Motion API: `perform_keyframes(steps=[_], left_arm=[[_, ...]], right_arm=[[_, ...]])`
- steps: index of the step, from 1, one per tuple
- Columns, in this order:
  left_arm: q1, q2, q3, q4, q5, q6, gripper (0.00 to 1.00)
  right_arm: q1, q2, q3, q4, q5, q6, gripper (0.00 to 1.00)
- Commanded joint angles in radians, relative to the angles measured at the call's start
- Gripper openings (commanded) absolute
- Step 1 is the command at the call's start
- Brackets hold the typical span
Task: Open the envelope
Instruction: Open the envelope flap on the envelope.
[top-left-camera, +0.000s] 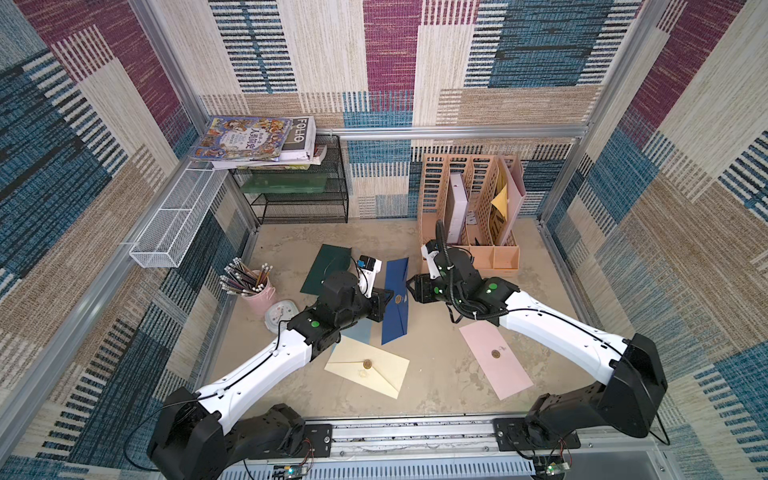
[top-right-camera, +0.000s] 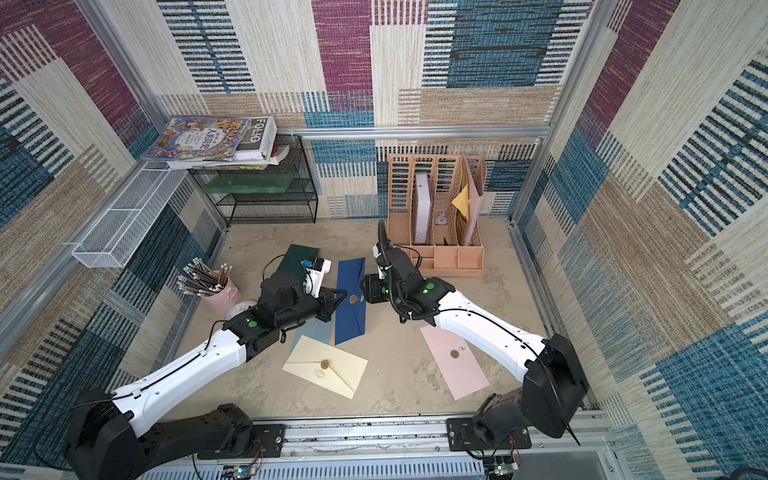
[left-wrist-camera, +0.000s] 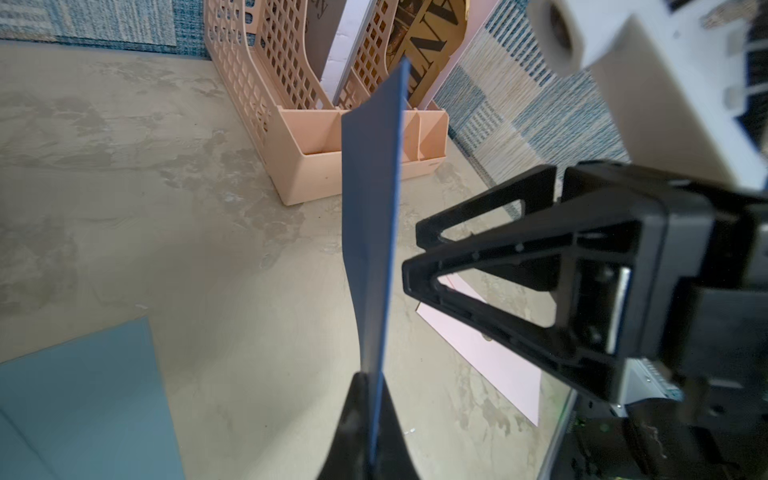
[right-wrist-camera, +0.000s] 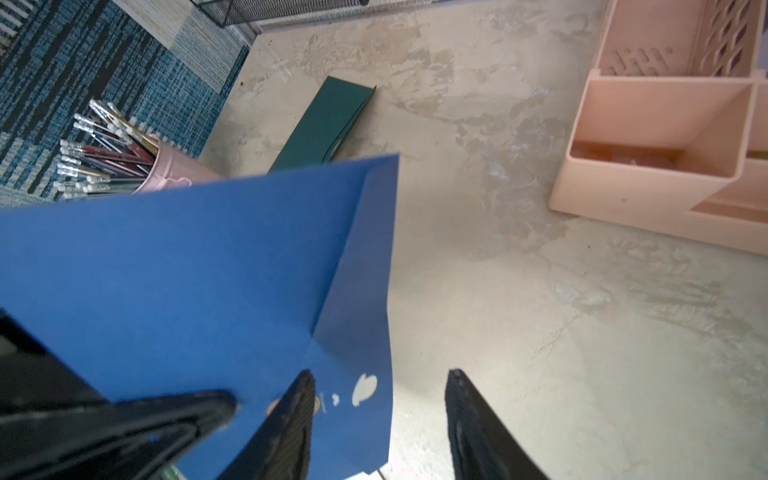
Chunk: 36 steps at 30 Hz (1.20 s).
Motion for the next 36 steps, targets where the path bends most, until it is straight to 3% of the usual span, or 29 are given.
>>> perform_keyframes(steps=[1,18,24,29,36], left_arm=[[-0.036,0.006,0.02,-0.037,-0.148,0.05,0.0],[-0.219,0.05,0.097,-0.111,-0.433,0.171,0.0],[-0.231,0.053,0.1,-0.132,-0.485,0.177,0.0],[-0.23,0.048,0.105,-0.151,-0.562,0.149,0.0],[-0.23,0.093,0.196,-0.239,-0.661,0.041,0.0]], right_arm=[[0.014,0.031,0.042,-0.039,0.08,0.021,0.53],[0.022,0.15,0.153,-0.061,0.06,0.041,0.53],[0.022,0.149,0.156,-0.069,0.07,0.04,0.52],[0.035,0.109,0.119,-0.068,0.062,0.03,0.52],[0.128,0.056,-0.064,0.011,0.105,0.007,0.53]])
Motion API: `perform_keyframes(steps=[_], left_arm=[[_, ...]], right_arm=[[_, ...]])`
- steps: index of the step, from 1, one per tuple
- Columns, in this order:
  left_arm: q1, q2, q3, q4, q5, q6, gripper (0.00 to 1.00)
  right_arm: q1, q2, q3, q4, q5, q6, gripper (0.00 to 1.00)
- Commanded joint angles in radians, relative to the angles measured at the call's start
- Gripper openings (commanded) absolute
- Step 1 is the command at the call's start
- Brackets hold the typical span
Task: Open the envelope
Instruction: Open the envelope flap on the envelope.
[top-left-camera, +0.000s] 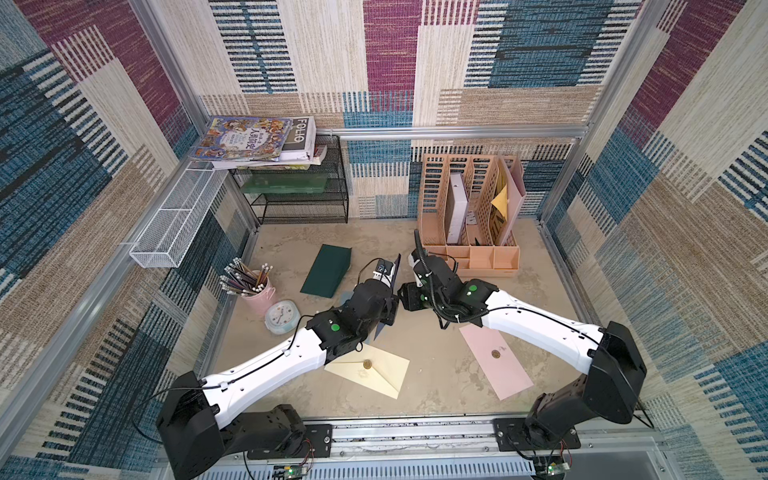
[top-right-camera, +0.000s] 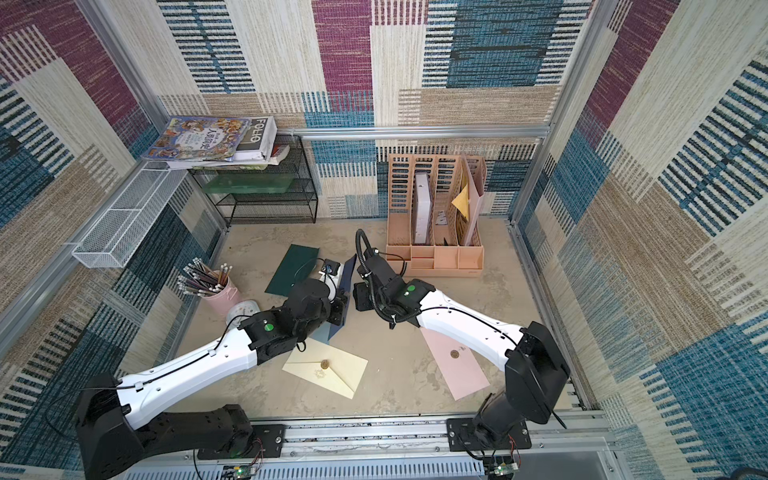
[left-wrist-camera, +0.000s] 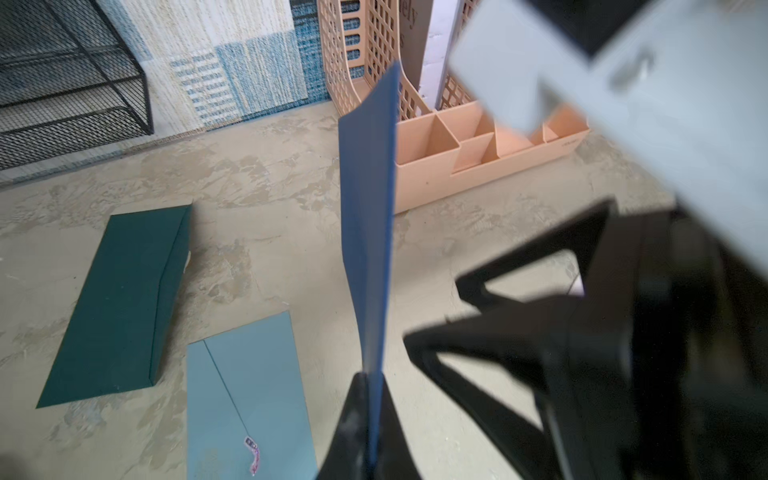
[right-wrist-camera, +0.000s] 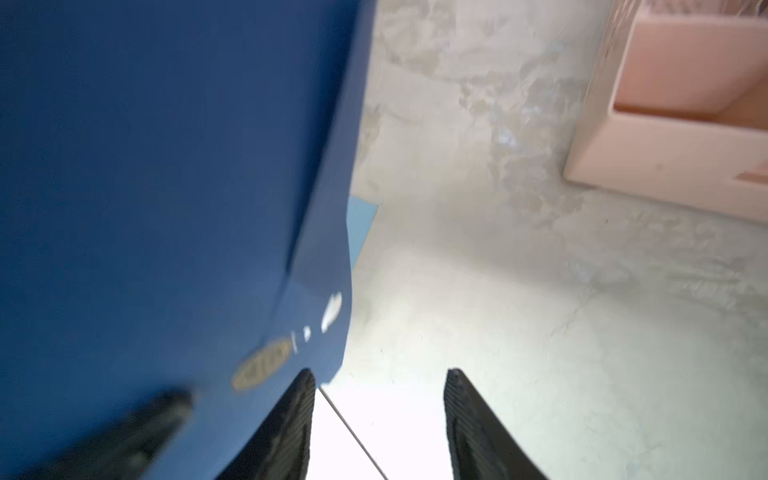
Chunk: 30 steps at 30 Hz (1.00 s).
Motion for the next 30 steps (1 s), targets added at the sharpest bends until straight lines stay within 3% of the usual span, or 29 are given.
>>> perform_keyframes(steps=[1,9,15,30], left_arm=[[0.0,0.023,0.057,-0.065,-0.07,-0.083,0.0],[0.001,0.115,0.246,-0.29,-0.087,-0.323,0.0],[0.009,0.124,0.26,-0.313,-0.035,-0.469,0.0],[0.063,0.091,0.242,-0.289,0.029,-0.543,0.0]], right_arm=[[0.046,-0.019,-0.073,0.059,0.06,-0.014,0.53],[0.129,-0.065,-0.194,0.212,0.192,-0.037,0.55],[0.148,-0.074,-0.203,0.273,0.296,-0.082,0.55],[0.152,-0.095,-0.219,0.32,0.286,-0.103,0.54]])
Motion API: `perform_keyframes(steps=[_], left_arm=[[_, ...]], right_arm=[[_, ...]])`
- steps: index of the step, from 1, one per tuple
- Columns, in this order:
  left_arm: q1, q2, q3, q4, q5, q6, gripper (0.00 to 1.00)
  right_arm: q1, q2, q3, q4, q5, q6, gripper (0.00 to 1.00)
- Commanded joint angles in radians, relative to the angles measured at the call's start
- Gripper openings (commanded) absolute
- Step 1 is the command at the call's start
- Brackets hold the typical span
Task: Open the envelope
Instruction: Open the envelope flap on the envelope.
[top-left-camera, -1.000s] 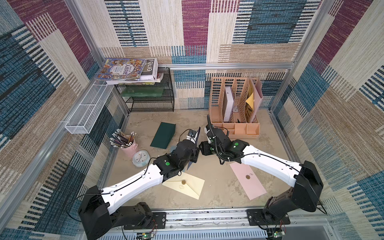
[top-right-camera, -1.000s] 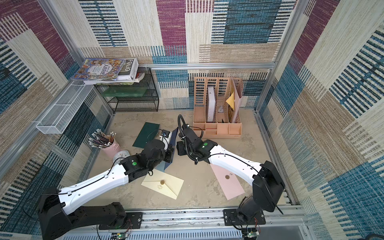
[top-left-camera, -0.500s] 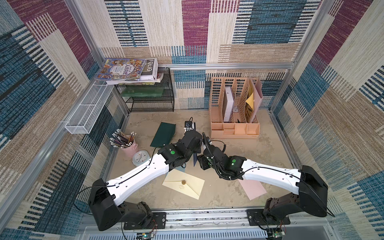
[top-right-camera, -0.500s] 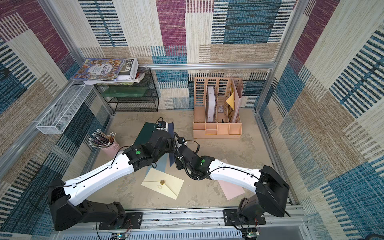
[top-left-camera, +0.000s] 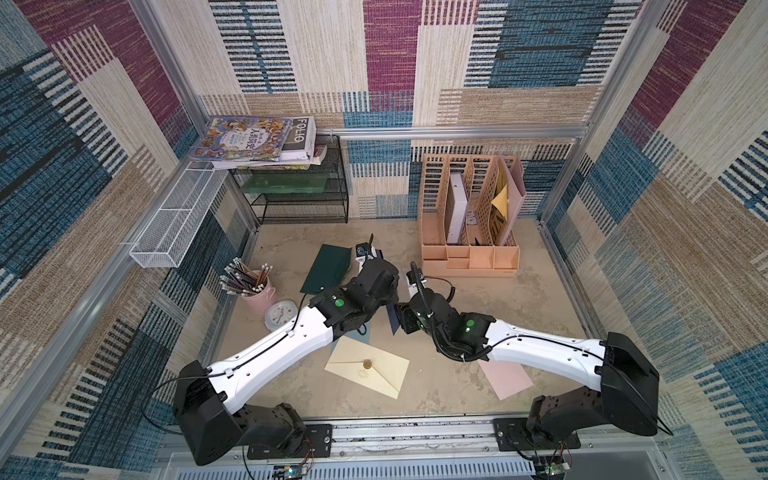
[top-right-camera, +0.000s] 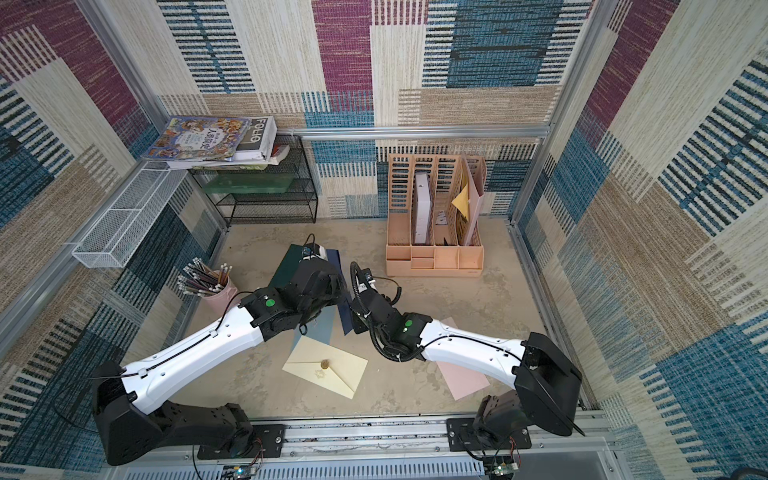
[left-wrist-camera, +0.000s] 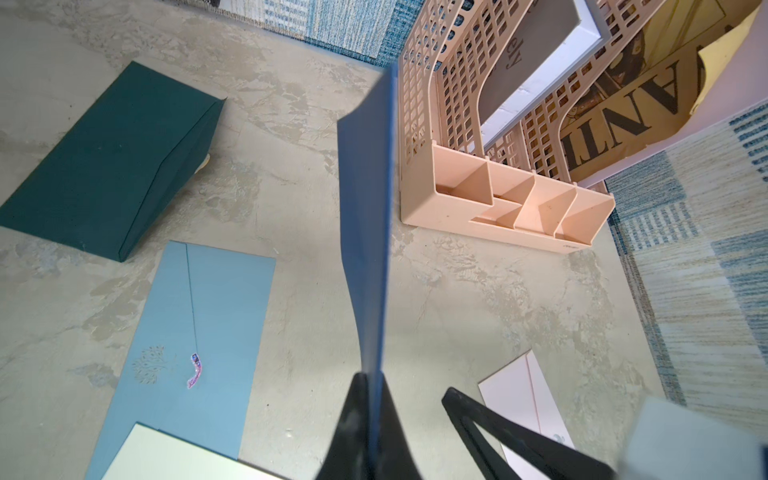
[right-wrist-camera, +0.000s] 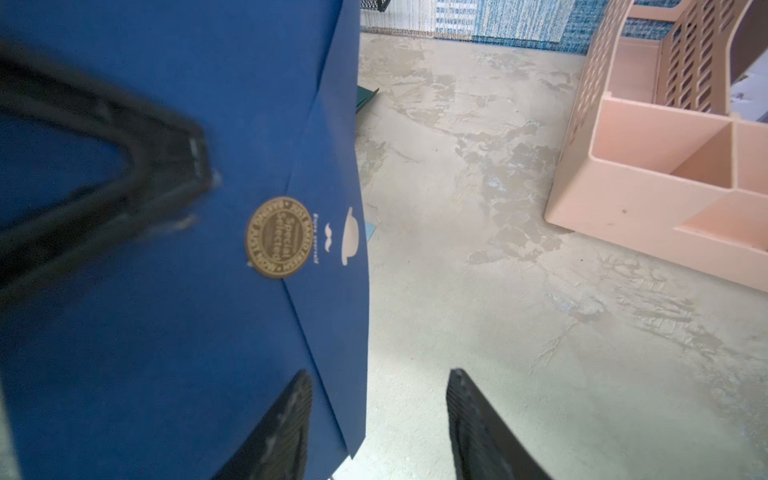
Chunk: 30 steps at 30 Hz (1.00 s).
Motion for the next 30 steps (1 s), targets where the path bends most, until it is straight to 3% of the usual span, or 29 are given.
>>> perform_keyframes(steps=[1,14,21,30], left_arm=[[0.017,-0.003,0.004,0.01,0.026,-0.017,0.0],[0.057,0.009,0.056,0.007,0.089,-0.025,0.0],[0.057,0.002,0.053,0.009,0.128,-0.045,0.0],[0.058,-0.009,0.042,0.001,0.154,-0.06,0.0]], right_arm=[[0.001,-0.008,-0.003,0.018,0.004,-0.007,0.54],[0.05,0.01,-0.015,-0.006,0.062,-0.009,0.54],[0.049,0.043,0.013,-0.038,0.146,-0.034,0.54],[0.018,0.068,0.032,-0.027,0.165,-0.067,0.54]])
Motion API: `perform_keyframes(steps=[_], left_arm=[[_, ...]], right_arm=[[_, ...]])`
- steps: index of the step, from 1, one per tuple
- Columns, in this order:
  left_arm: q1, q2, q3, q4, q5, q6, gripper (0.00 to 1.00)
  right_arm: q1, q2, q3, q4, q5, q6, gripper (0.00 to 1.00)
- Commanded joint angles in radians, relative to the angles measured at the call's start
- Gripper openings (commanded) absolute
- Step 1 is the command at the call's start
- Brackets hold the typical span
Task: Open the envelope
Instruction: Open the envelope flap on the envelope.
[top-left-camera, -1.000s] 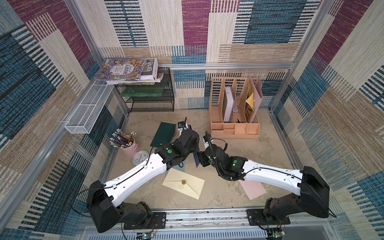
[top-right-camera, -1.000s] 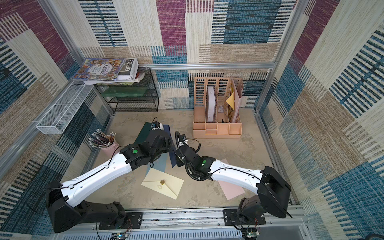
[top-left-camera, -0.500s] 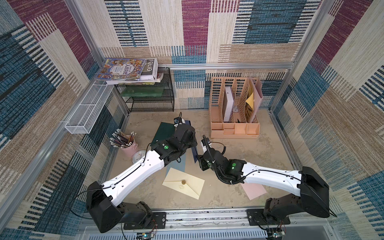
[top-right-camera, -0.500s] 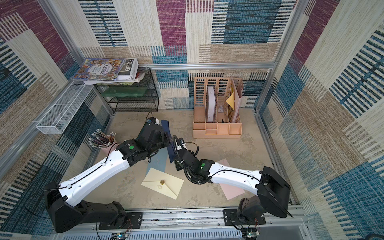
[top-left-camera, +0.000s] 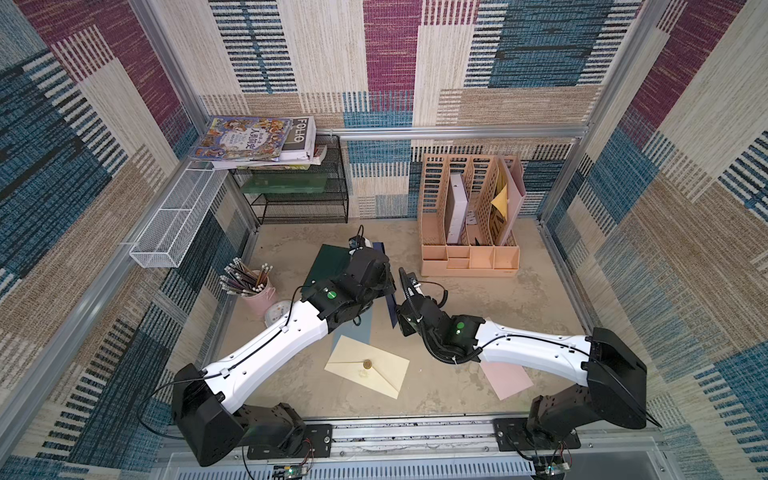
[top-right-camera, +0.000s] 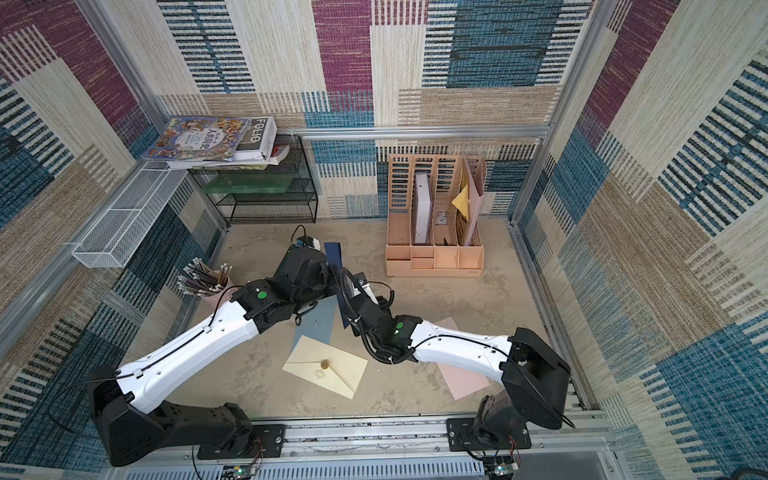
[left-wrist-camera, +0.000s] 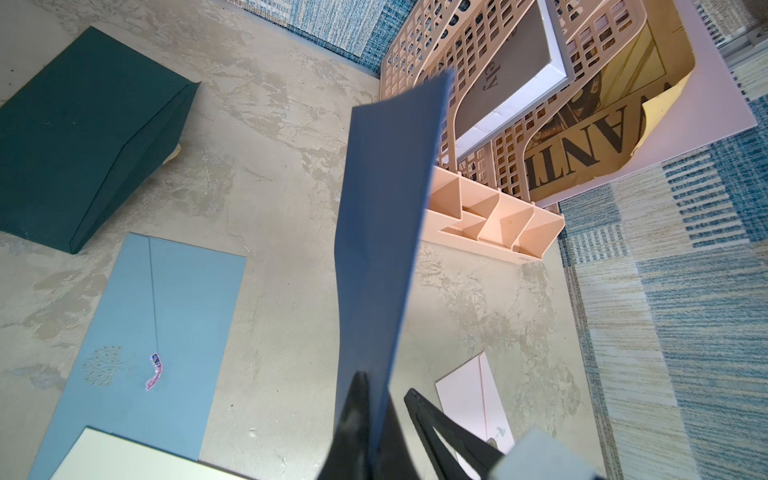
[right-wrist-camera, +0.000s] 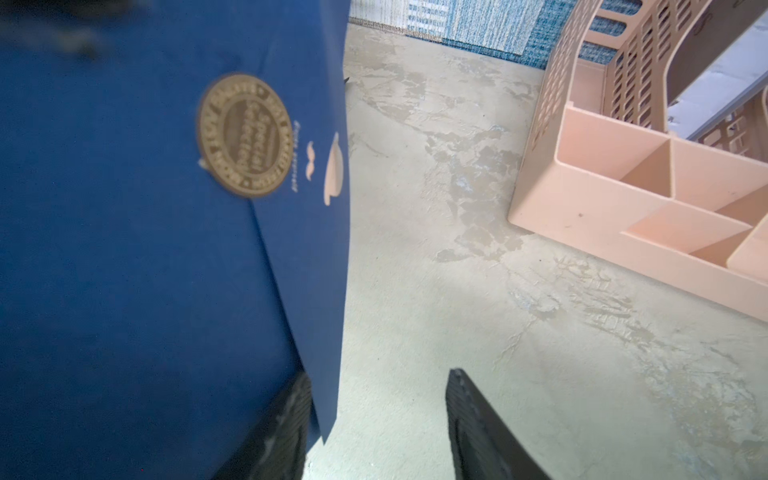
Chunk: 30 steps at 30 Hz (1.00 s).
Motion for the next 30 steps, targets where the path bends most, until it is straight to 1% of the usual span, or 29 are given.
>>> perform_keyframes(steps=[1,13,14,15,27,30], left_arm=[[0.0,-0.008,-0.001,-0.003,0.025,-0.008,0.0],[0.0,0.035,-0.006,0.023,0.108,-0.031,0.0],[0.0,0.036,-0.008,0.027,0.115,-0.034,0.0],[0.001,0.033,-0.01,0.031,0.121,-0.037,0.0],[-0.001,0.043,-0.017,0.049,0.177,-0.053,0.0],[0.0,0.06,-0.011,0.052,0.2,-0.054,0.0]], right_arm=[[-0.01,0.004,0.008,0.009,0.026,-0.02,0.54],[-0.013,0.003,0.023,0.044,0.025,-0.075,0.54],[-0.044,0.005,0.024,0.046,0.027,-0.08,0.54],[-0.049,0.005,0.023,0.05,0.027,-0.083,0.54],[-0.082,0.005,0.023,0.083,0.027,-0.131,0.53],[-0.082,0.007,0.028,0.089,0.023,-0.147,0.5]])
